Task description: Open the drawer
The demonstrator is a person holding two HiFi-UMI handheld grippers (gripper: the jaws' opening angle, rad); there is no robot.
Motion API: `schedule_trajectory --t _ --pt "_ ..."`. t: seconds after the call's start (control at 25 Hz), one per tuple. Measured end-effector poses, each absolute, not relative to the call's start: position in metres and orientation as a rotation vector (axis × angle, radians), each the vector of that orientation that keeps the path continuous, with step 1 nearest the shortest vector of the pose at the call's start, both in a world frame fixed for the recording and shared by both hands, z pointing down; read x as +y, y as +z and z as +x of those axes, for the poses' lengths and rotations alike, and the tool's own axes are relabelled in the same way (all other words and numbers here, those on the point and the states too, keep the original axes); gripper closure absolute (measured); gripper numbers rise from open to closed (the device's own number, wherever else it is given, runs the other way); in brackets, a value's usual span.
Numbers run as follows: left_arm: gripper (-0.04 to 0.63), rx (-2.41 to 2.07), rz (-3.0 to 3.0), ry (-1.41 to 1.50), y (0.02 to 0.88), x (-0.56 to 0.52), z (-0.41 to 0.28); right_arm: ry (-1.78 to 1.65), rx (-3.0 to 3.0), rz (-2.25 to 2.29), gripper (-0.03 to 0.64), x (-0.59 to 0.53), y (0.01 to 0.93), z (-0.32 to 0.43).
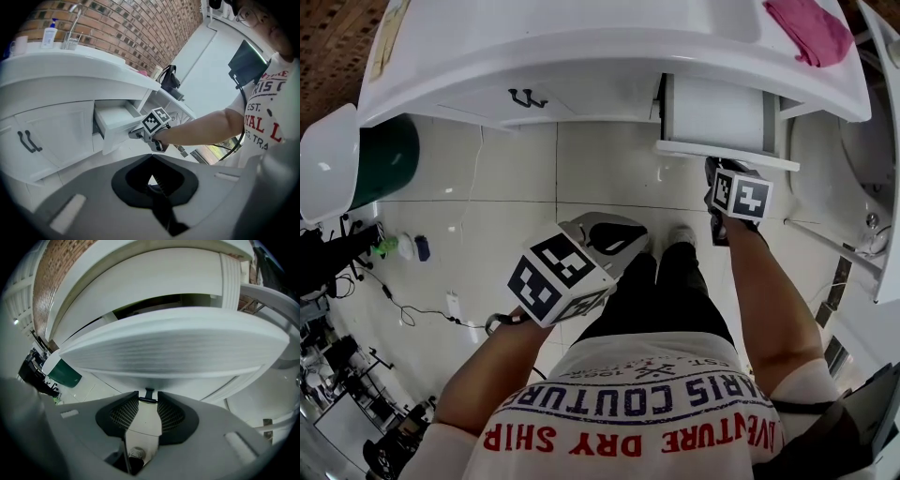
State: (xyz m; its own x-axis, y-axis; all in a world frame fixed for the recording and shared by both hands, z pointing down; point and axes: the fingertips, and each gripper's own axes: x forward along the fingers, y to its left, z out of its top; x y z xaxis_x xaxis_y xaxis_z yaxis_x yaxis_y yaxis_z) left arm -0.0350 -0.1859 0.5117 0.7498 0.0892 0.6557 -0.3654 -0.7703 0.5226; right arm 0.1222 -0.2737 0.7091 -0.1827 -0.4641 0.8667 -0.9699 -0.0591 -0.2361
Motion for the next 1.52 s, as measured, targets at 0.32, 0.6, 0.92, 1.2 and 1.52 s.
schedule_trajectory --t 0.32,0.6,0.92,1.2,1.52 --pt "0.612 -0.158 2.301 0.92 0.512 -0.175 -0.035 1.202 -1.669 1.542 0.486 -0.241 0.709 0.116" --pt "0.612 -0.13 2.309 0.922 0.51 -0.17 -0.029 1.235 -1.656 1.58 0.487 -0.231 0.709 0.117" --pt "0.612 -0.108 2.302 0.911 0.515 -0.167 -0.029 1.332 -1.7 1.613 0.456 -0.237 0.706 0.116" --pt "0.612 -0.057 2.332 0.858 0.497 -0.16 -0.025 1.362 -1.762 1.522 0.465 -0.204 0.662 0.106" --pt "0.612 -0.074 2.379 0.76 0.456 -0.158 -0.027 1.405 -2.213 1.147 0.607 -0.156 0.509 0.024"
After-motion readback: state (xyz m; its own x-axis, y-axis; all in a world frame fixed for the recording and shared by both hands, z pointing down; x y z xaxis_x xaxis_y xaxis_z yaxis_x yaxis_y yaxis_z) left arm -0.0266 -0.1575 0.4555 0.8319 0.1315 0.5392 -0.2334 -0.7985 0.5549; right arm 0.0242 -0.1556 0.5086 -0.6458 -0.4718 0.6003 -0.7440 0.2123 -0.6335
